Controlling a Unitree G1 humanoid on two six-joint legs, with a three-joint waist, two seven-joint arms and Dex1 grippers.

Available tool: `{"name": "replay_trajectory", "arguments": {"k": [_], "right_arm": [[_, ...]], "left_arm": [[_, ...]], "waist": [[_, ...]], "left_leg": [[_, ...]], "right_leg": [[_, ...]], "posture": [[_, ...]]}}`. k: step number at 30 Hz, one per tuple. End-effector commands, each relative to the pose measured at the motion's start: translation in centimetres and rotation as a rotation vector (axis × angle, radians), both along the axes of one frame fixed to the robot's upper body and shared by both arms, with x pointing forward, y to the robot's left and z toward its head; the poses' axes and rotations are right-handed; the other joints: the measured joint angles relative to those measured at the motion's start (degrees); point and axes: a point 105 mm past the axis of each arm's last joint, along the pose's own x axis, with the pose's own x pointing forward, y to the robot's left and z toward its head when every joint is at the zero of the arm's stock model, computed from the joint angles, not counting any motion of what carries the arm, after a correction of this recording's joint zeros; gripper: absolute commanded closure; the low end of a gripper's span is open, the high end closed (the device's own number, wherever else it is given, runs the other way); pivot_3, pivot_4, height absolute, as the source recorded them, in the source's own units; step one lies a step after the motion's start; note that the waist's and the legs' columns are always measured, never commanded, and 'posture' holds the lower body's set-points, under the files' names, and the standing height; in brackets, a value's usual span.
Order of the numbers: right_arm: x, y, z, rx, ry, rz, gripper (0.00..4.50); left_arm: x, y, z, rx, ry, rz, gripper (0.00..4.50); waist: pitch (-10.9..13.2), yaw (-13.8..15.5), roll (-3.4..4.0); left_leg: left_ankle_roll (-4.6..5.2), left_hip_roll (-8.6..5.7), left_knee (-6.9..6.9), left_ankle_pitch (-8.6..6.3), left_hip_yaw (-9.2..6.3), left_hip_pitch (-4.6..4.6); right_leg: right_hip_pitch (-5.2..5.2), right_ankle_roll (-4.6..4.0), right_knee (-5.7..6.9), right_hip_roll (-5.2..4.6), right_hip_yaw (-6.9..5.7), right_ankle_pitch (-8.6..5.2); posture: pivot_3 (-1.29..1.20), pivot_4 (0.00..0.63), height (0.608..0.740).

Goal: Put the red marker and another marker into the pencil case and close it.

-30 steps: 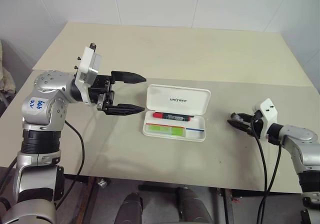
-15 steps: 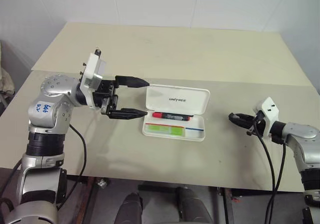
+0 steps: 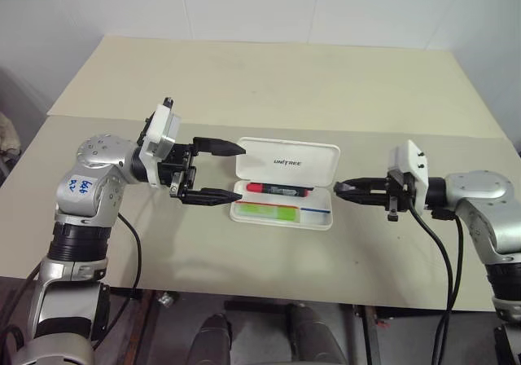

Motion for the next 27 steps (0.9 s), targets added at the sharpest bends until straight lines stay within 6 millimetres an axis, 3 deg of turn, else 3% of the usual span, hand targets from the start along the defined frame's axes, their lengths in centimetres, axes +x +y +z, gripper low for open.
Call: {"name": "replay_trajectory", "arguments": {"k": [1,10,27], "right_arm": [[-0.8,2.5,-0.8,-0.022,0.027,0.131,4.10],[0.2,4.0,-3.3,-0.056,0.029,0.168,4.10],[1.2,2.8,-4.4,-0.092,0.041,0.140,4.10]], "left_arm": [[-0.9,-0.3,1.1,-0.055,-0.032,-0.032,0.00],[-1.4,-0.4,0.3,-0.043,-0.014,-0.004,0.00],[-1.3,-0.3,0.6,-0.033,-0.038,0.015,0.00]], "waist": [[0.0,-0.2,0.00],[0.0,-0.1,0.00],[0.0,-0.1,-0.01]], "left_leg": [[0.00,0.02,-0.04,0.00,0.00,0.02],[0.00,0.02,-0.14,0.00,-0.01,-0.01],[0.00,0.01,-0.15,0.00,0.00,0.00]], "right_leg": [[0.00,0.00,0.00,0.02,0.00,0.00],[-0.09,-0.02,0.01,0.00,-0.01,-0.01],[-0.09,-0.02,0.00,0.00,-0.01,-0.01]], "posture": [[0.00,0.150,0.740],[0.00,0.150,0.740],[0.00,0.150,0.740]]}}
